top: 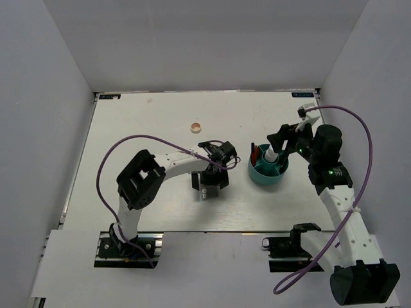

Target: Organize the makeup

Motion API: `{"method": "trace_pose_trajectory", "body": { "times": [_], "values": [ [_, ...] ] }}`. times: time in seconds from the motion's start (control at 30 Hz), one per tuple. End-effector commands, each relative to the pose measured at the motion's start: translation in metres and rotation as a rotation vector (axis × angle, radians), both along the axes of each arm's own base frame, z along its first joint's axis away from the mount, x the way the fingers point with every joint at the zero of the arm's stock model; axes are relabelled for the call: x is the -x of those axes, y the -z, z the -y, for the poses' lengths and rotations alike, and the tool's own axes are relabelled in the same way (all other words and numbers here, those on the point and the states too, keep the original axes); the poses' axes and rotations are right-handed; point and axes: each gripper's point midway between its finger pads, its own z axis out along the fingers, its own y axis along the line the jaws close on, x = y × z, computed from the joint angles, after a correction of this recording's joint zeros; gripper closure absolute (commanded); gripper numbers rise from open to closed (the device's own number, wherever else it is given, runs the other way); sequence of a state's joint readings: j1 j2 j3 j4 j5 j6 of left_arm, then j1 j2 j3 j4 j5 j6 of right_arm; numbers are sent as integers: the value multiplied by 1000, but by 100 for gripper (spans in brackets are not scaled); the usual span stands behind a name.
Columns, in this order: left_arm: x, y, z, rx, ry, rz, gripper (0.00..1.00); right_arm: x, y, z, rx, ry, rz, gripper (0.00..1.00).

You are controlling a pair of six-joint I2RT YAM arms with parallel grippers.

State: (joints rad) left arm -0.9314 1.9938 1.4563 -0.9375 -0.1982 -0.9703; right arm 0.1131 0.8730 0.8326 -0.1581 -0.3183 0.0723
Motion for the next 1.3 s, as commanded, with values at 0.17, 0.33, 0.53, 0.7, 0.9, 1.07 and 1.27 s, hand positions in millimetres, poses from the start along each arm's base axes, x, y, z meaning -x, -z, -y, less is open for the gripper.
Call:
{"method": "trace_pose_trajectory", "body": {
  "times": [0.17, 0.33, 0.53, 0.7, 0.9, 1.07, 1.27],
  "values": [
    [1, 6, -5, -4, -27, -18, 2, 0, -7, 0, -17, 7, 33, 33],
    [1, 12, -2, 0, -26, -26, 2, 0, -7, 1, -15, 11, 37, 33],
    [-7, 15, 1, -10, -30, -27, 4, 0, -8, 2, -14, 17, 40, 33],
    [0, 25, 0, -16, -33, -66, 14, 2, -6, 4, -3, 22, 43, 33],
    [2, 26, -4, -11, -41, -78, 37, 5, -3, 5, -5, 23, 38, 33],
    [-6, 15, 8, 57, 16, -36, 80, 6, -5, 4, -6, 21, 44, 33],
    [-24, -80, 58, 339, 250, 223, 97, 6, -5, 4, -1, 17, 44, 33]
  ]
}}
